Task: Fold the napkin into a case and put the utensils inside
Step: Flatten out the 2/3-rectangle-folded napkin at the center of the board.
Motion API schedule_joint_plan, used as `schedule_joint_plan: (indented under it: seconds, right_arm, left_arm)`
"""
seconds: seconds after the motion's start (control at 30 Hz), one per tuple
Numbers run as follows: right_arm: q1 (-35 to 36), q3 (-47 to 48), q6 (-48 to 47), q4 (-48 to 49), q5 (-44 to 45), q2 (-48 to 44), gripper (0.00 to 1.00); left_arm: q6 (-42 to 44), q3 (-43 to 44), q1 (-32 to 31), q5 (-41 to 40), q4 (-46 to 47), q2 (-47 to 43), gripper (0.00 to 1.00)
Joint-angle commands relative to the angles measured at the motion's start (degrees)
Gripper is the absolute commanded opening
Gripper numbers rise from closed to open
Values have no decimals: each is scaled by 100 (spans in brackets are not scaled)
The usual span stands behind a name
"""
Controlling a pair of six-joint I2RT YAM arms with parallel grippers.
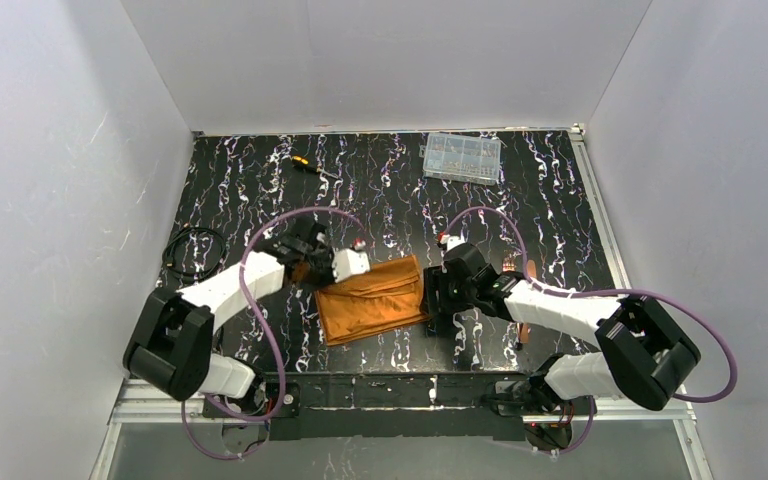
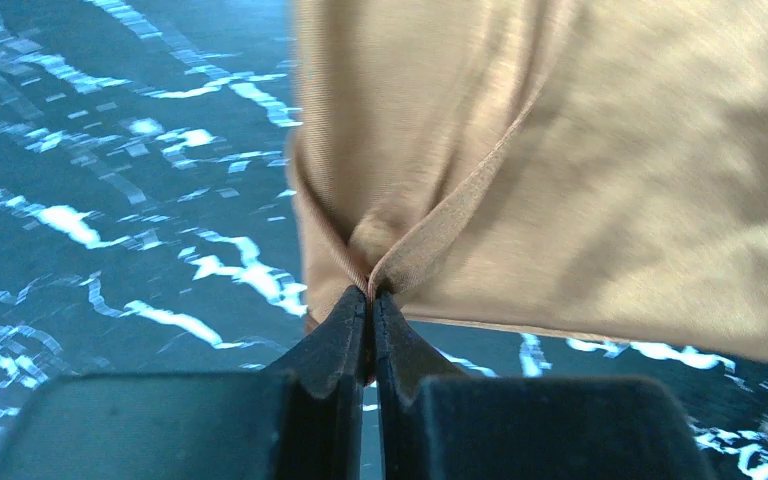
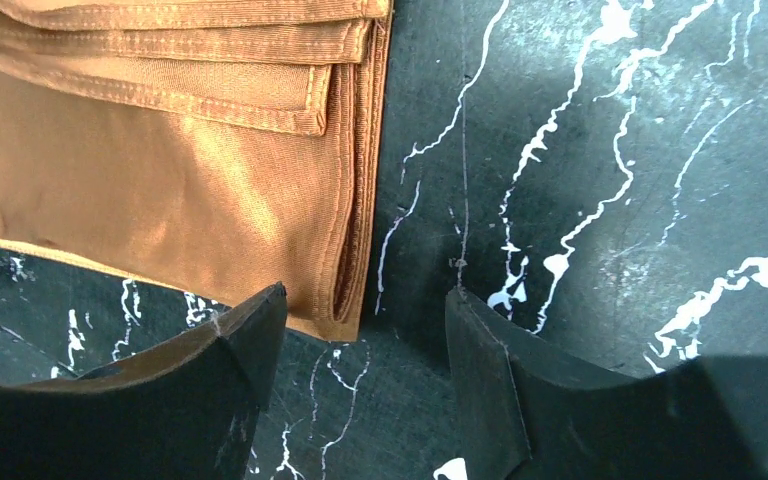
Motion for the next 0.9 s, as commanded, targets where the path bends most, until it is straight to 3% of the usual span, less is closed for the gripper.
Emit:
schedule_joint_plan:
  seconds: [0.0,0.23,0.3,0.37,0.43,0.53,0.63,0.87]
  right_arm:
    - [119,-256,295,-56,65,-46,68]
    - [215,-301,386,-106,157,-148,66]
    - [230,-275,399,-124,162,-138,66]
    - [261,-266,414,-89,158,-124,66]
    - [265,-202,406,-102,130,-111,67]
    - [273,44,239,-286,186,-163,67]
    - [268,390,-97,-355,264,-237,67]
    - [267,1895,-1041,-540,349,730,65]
  left_arm:
    - [-772,1034,752,673,-472,390,0]
    - [-2059,2347,2033,1839,-1314,1486,0]
    - [-2201,2583,2145,2179,-1666,1655,21]
    - [-2069,2611,2173,2413,-1822,1568,53]
    - [-1845,2461,2174,2483,-1759,1290,95]
    - [-1665,2547,2286,2624,-2011,1011,98]
    - [-704,2579,2321,3143,-2717,708,98]
    - [1276,1386,1963,1771,-1597,1,98]
